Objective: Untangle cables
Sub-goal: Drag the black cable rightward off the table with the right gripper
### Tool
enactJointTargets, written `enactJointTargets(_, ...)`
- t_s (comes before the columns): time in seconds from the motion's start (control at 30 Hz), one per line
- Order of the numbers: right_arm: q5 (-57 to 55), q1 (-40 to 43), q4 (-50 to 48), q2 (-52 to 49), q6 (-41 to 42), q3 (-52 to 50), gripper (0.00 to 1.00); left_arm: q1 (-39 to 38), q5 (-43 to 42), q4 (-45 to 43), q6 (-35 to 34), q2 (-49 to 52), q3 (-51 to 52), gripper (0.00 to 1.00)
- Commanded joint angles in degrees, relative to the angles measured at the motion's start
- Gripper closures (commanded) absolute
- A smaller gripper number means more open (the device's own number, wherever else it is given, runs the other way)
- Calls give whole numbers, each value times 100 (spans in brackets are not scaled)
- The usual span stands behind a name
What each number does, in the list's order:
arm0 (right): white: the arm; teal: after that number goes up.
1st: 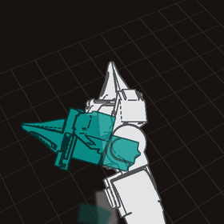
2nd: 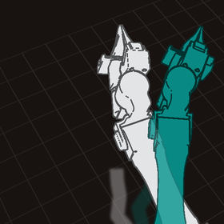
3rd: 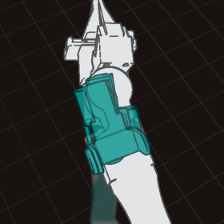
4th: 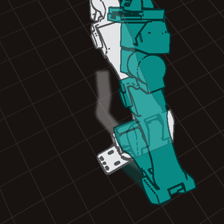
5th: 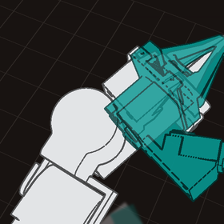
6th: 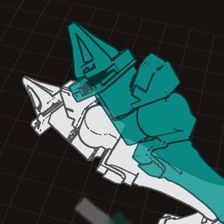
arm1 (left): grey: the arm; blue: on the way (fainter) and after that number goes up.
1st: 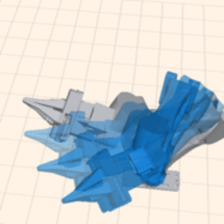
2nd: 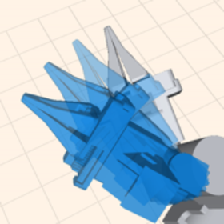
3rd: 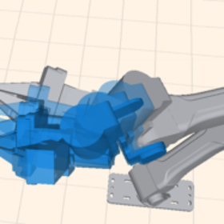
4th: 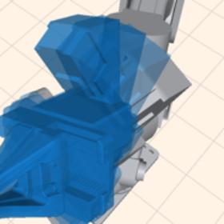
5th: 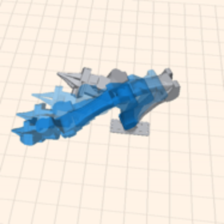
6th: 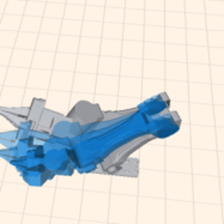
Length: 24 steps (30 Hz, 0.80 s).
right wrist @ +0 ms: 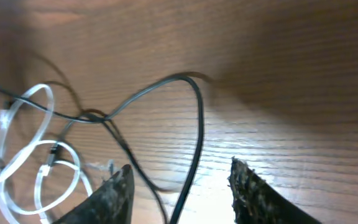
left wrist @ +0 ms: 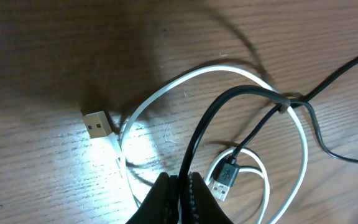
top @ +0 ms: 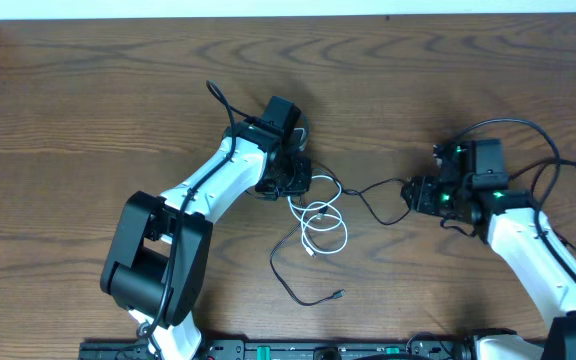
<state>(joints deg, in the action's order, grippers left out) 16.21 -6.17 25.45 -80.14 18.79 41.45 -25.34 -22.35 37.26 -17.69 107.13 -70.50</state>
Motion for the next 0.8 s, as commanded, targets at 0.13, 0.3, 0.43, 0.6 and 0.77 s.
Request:
enactJointTargets(0.13,-28,-107,-52,-664,396,0,81,31,50,-9,120,-455,-101,92)
enactJointTargets(0.3,601,-103,-551,-964,293,0,99,26,46,52,118,-498,-98,66)
enactJointTargets(0.43,595,13,-1250,-820,-85,63,99,17,48,258,118,-496,-98,48)
enactJointTargets(0.6,682,413,-2031,-306,-57,570,99,13,46,442,118,-492,-98,48)
enactJointTargets(0.77,1272,651,-2695,398,186,1309,99,-28,46,444,118,-492,-98,48)
